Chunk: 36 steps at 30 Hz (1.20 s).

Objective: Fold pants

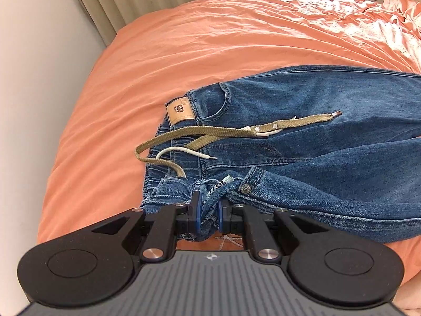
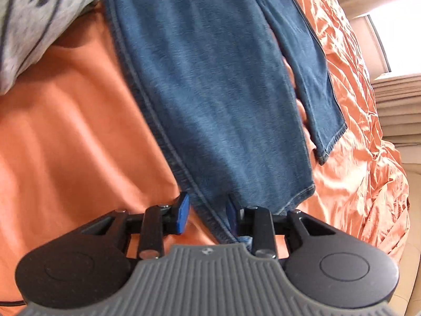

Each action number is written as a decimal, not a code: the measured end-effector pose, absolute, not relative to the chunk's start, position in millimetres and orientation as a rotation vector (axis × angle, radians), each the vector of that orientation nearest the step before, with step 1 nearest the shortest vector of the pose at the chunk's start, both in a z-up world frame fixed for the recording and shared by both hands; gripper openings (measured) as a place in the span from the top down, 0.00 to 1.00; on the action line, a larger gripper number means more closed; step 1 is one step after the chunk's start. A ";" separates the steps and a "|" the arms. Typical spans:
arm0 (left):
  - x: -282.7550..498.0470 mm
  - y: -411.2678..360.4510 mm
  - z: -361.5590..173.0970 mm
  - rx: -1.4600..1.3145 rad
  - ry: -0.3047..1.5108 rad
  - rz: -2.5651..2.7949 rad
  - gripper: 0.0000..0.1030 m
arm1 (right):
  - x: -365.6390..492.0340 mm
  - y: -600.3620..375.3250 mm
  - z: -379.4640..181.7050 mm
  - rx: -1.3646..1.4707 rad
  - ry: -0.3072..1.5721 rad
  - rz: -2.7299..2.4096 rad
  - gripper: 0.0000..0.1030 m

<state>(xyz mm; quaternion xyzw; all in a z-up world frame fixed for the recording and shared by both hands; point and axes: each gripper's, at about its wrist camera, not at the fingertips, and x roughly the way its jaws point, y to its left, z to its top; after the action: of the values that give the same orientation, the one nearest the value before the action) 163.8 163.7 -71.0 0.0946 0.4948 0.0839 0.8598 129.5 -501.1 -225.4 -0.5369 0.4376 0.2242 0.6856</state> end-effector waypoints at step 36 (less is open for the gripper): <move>170.5 185.9 -33.0 0.140 0.821 0.239 0.89 | 207.0 -467.3 -75.2 -0.962 0.549 0.126 1.00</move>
<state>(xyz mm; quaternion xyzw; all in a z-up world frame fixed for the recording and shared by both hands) 170.5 185.9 -33.0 0.0680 0.3979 0.1156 0.9076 207.0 -467.3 -75.2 -0.4567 0.2606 0.0597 0.8485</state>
